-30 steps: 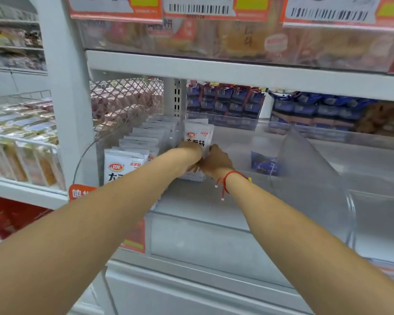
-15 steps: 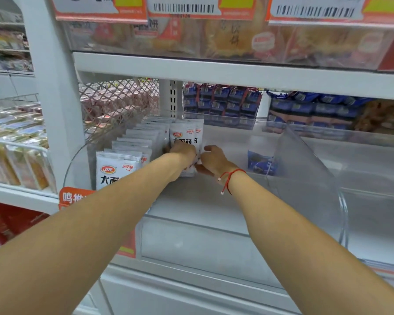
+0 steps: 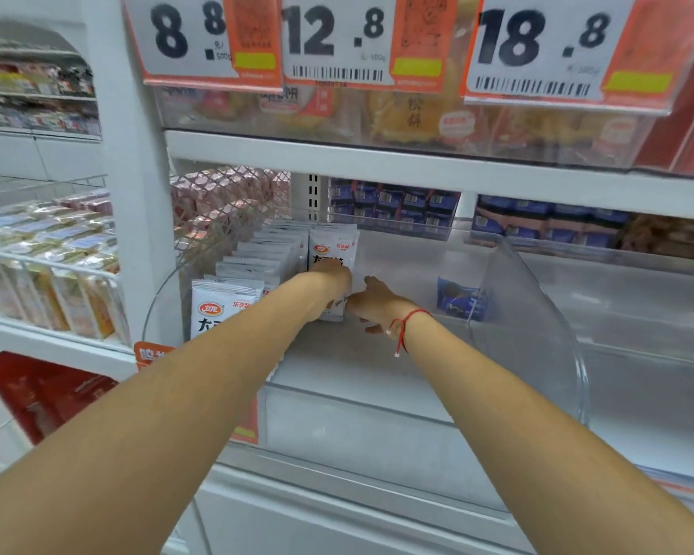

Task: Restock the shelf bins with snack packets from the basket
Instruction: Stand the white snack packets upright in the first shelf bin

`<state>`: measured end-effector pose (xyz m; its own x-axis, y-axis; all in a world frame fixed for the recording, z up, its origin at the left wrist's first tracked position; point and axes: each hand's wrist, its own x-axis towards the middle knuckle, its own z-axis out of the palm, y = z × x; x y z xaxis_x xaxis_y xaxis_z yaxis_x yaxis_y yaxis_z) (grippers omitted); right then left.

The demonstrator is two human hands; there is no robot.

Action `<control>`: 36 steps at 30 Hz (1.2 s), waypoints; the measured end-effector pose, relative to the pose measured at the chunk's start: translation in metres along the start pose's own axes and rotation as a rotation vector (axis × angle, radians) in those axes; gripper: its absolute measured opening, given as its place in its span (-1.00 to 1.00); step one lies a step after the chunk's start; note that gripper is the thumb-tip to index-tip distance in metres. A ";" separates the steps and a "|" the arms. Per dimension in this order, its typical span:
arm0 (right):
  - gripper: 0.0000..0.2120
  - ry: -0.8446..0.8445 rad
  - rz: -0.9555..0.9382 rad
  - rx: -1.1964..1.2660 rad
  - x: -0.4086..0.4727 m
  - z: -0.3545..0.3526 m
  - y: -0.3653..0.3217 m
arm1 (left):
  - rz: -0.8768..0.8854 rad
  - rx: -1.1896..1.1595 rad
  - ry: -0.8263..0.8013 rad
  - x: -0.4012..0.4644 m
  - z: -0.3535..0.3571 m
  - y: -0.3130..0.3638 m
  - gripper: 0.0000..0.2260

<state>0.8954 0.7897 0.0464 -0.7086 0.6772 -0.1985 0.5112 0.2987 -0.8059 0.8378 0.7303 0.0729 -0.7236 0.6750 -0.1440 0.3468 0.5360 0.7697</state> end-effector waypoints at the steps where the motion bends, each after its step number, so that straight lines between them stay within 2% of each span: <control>1: -0.57 0.002 0.003 -0.040 -0.005 -0.003 -0.003 | -0.001 -0.008 -0.012 -0.006 -0.003 0.002 -0.69; 6: -0.63 -0.001 -0.009 -0.162 -0.040 -0.021 -0.013 | -0.005 -0.104 -0.065 -0.040 -0.013 0.006 -0.74; 9: -0.74 0.054 -0.091 -0.111 -0.070 -0.033 -0.011 | -0.015 -0.194 0.000 -0.065 -0.018 0.011 -0.69; 13: -0.85 0.228 -0.294 -0.029 -0.123 -0.045 -0.004 | 0.026 -0.410 0.142 -0.109 -0.022 0.020 -0.89; 15: -0.98 0.262 -0.353 -0.008 -0.153 -0.050 0.003 | 0.040 -0.458 0.145 -0.140 -0.022 0.021 -0.87; 16: -0.96 0.264 -0.362 -0.014 -0.169 -0.052 0.008 | 0.048 -0.462 0.138 -0.155 -0.020 0.020 -0.87; 24: -0.90 -0.041 -0.225 -0.105 -0.285 -0.063 0.078 | 0.076 -0.317 0.026 -0.256 0.026 -0.019 -0.87; 32: -0.85 -0.199 -0.004 -0.190 -0.353 -0.058 0.162 | -0.053 -0.279 -0.216 -0.320 0.108 -0.063 -0.89; 36: -0.85 -0.194 0.077 -0.222 -0.364 -0.049 0.211 | -0.143 -0.248 -0.288 -0.331 0.151 -0.091 -0.93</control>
<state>1.2846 0.6395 -0.0236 -0.7325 0.5689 -0.3739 0.6455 0.4059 -0.6470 1.1360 0.5352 -0.0434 -0.5450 0.7358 -0.4019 0.0745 0.5200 0.8509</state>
